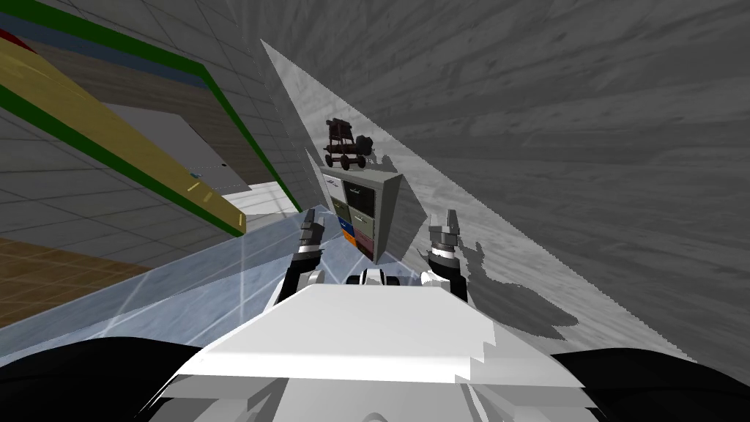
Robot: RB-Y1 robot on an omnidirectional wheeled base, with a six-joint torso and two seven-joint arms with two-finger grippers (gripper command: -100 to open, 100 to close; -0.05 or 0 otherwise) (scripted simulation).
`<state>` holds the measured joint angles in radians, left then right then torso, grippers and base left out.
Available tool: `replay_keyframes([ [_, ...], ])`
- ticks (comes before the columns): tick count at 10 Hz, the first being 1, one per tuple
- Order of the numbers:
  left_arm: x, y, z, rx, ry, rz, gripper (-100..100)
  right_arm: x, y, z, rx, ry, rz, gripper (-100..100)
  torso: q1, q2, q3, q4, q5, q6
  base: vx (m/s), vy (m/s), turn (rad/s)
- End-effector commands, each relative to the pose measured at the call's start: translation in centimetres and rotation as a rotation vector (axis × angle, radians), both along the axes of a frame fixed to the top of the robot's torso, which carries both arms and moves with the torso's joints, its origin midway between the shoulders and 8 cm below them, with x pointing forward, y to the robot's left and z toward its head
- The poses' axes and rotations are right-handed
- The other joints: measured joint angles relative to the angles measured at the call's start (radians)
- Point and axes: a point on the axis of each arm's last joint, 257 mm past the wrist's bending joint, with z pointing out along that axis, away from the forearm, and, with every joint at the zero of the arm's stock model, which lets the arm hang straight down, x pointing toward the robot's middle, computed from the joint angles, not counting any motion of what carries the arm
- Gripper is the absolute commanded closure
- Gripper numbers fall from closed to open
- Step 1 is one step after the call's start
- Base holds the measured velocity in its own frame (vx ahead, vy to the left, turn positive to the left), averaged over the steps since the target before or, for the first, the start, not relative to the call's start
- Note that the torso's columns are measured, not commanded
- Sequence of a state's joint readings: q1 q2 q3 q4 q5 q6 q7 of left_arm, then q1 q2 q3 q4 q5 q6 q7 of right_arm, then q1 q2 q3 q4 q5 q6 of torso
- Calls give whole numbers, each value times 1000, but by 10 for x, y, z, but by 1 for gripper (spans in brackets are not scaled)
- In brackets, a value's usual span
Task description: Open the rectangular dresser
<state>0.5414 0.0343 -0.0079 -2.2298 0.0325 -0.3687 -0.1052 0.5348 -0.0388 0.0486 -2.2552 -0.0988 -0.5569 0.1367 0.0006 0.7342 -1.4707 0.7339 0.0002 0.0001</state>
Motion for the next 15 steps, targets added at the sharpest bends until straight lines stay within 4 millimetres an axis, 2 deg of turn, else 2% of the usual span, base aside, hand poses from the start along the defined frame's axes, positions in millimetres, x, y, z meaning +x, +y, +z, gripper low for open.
replay_keyframes([
  [1,8,-8,-10,45,40,-40,-100,0,0,0,0,0,0,0,0,2,-5,3,0,0,9,18,-75],
  [2,11,-11,-15,55,58,-52,-100,0,0,0,0,0,0,0,0,3,-5,4,0,0,13,25,-66],
  [6,33,-32,-56,58,185,-104,-100,0,0,0,0,0,0,0,0,3,-6,4,0,0,32,44,-135],
  [12,52,-54,-98,27,309,-142,-100,0,0,0,0,0,0,0,0,4,-5,4,0,0,22,34,-117],
  [15,61,-70,-129,40,400,-176,-100,0,0,0,0,0,0,0,0,4,-5,4,0,0,26,43,-134],
])
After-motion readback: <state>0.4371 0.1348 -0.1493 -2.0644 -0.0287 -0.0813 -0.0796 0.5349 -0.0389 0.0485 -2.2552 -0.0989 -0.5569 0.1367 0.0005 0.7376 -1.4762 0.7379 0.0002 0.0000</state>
